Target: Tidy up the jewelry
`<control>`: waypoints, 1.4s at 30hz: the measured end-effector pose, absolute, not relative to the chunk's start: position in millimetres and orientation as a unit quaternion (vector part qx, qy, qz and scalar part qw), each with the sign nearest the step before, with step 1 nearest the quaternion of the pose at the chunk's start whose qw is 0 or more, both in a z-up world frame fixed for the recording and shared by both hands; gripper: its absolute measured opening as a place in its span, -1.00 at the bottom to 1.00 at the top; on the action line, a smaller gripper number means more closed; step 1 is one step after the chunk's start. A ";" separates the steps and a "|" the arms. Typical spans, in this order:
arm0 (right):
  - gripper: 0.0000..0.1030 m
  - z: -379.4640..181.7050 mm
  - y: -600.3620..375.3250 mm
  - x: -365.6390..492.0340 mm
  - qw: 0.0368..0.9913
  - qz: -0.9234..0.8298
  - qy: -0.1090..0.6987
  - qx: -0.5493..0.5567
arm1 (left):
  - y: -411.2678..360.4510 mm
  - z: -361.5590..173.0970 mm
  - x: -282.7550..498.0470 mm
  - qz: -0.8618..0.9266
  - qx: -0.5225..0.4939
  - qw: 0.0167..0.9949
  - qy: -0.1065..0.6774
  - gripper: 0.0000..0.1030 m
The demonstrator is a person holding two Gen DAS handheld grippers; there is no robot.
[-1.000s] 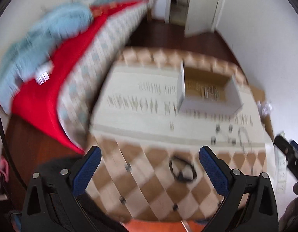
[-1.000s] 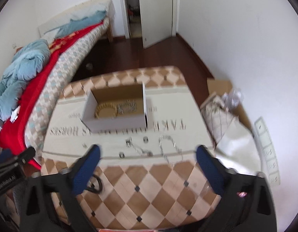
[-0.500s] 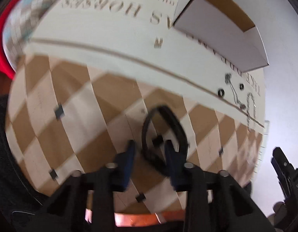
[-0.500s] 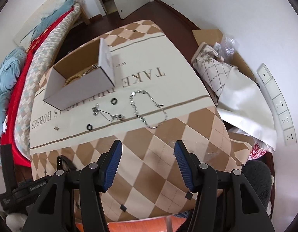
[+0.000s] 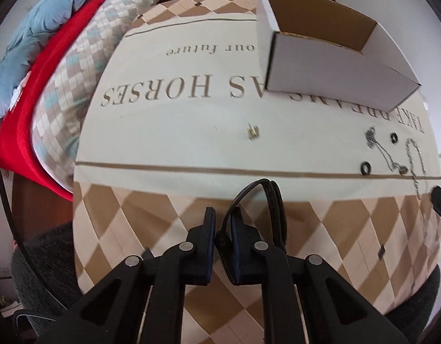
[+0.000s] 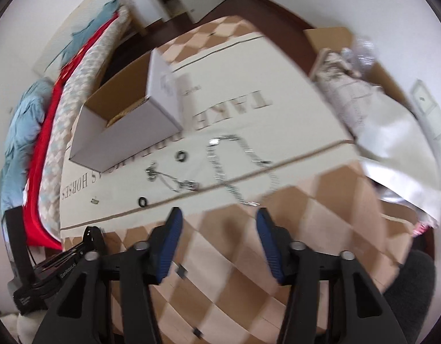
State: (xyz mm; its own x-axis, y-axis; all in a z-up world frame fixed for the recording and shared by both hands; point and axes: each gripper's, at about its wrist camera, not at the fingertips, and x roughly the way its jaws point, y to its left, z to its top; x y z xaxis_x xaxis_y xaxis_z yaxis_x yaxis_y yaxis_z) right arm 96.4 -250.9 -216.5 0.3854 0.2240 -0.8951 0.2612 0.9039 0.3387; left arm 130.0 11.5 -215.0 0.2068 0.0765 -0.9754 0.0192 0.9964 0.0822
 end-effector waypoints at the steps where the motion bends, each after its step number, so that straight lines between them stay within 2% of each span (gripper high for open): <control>1: -0.20 -221.1 -244.0 102.6 0.805 -0.008 0.554 0.211 | 12.1 -214.3 131.3 0.021 0.042 0.777 0.628 -0.85; 12: -0.27 -244.3 -186.3 133.4 0.837 -0.034 0.542 0.070 | 13.6 -219.8 140.5 0.019 0.042 0.774 0.632 -0.84; 21: -0.55 -244.6 -180.9 137.3 0.842 -0.038 0.536 0.041 | 17.8 -222.2 146.6 0.016 0.040 0.773 0.632 -0.84; 25: -0.80 -244.2 -179.6 136.6 0.844 -0.034 0.534 0.036 | 18.1 -222.6 146.2 0.016 0.041 0.773 0.632 -0.84; 34: -0.80 -229.0 -182.0 125.1 0.852 -0.020 0.520 0.058 | 16.4 -205.0 145.1 0.013 0.038 0.785 0.618 -0.84; 42: -0.80 -170.4 -181.4 118.3 0.869 0.016 0.485 0.091 | 15.0 -157.7 150.4 0.000 0.022 0.812 0.583 -0.84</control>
